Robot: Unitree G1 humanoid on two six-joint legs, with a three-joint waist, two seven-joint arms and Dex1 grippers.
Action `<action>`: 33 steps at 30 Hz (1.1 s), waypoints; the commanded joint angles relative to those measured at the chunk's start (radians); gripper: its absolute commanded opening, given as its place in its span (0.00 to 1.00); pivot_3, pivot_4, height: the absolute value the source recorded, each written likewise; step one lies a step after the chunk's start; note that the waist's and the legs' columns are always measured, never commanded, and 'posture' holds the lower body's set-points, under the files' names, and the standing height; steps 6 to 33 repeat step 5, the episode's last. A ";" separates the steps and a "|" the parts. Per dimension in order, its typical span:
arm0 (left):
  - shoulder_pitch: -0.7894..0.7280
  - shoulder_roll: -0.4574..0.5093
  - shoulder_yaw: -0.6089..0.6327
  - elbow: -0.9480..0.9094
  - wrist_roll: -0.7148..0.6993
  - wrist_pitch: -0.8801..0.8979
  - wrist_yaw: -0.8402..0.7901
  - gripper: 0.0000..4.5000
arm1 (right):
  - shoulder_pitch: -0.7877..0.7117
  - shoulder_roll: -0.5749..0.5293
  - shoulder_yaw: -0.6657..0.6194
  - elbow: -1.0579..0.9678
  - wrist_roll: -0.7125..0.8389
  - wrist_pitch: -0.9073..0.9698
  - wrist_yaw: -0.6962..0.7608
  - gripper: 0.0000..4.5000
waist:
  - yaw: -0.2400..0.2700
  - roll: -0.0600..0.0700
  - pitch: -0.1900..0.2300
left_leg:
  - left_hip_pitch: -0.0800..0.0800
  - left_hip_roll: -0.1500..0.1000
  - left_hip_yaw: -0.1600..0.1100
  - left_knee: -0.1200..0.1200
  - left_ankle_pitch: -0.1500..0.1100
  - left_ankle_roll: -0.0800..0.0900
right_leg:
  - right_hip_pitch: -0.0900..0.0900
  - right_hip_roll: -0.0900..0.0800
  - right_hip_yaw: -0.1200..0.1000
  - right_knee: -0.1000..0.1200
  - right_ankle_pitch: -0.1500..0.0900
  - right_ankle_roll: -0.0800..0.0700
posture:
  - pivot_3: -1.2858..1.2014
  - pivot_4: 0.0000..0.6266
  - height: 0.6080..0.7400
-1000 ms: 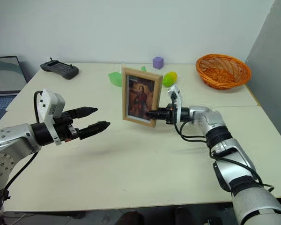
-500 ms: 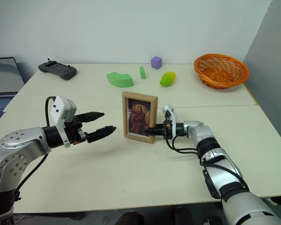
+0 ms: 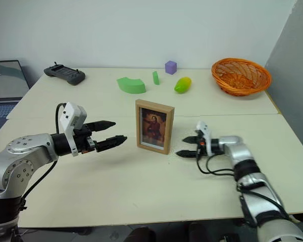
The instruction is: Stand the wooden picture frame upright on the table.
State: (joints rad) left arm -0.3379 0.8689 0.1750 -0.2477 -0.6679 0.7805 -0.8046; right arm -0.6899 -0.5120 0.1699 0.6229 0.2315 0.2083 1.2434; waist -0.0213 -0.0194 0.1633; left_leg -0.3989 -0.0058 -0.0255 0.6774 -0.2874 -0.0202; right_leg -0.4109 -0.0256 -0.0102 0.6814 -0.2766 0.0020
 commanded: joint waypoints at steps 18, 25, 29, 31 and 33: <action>0.002 0.037 0.041 0.072 0.045 -0.049 -0.055 1.00 | 0.141 -0.103 -0.135 -0.672 0.169 0.360 -0.140 0.99 | -0.012 0.001 0.000 | 0.002 0.001 -0.002 -0.001 0.000 0.000 | 0.000 0.003 0.001 0.001 0.000 0.000 | 0.52 0.24 1.00; 0.002 0.037 0.041 0.072 0.045 -0.049 -0.055 1.00 | 0.141 -0.103 -0.135 -0.672 0.169 0.360 -0.140 0.99 | -0.012 0.001 0.000 | 0.002 0.001 -0.002 -0.001 0.000 0.000 | 0.000 0.003 0.001 0.001 0.000 0.000 | 0.52 0.24 1.00; 0.002 0.037 0.041 0.072 0.045 -0.049 -0.055 1.00 | 0.141 -0.103 -0.135 -0.672 0.169 0.360 -0.140 0.99 | -0.012 0.001 0.000 | 0.002 0.001 -0.002 -0.001 0.000 0.000 | 0.000 0.003 0.001 0.001 0.000 0.000 | 0.52 0.24 1.00; 0.002 0.037 0.041 0.072 0.045 -0.049 -0.055 1.00 | 0.141 -0.103 -0.135 -0.672 0.169 0.360 -0.140 0.99 | -0.012 0.001 0.000 | 0.002 0.001 -0.002 -0.001 0.000 0.000 | 0.000 0.003 0.001 0.001 0.000 0.000 | 0.52 0.24 1.00; 0.002 0.037 0.041 0.072 0.045 -0.049 -0.055 1.00 | 0.141 -0.103 -0.135 -0.672 0.169 0.360 -0.140 0.99 | -0.012 0.001 0.000 | 0.002 0.001 -0.002 -0.001 0.000 0.000 | 0.000 0.003 0.001 0.001 0.000 0.000 | 0.52 0.24 1.00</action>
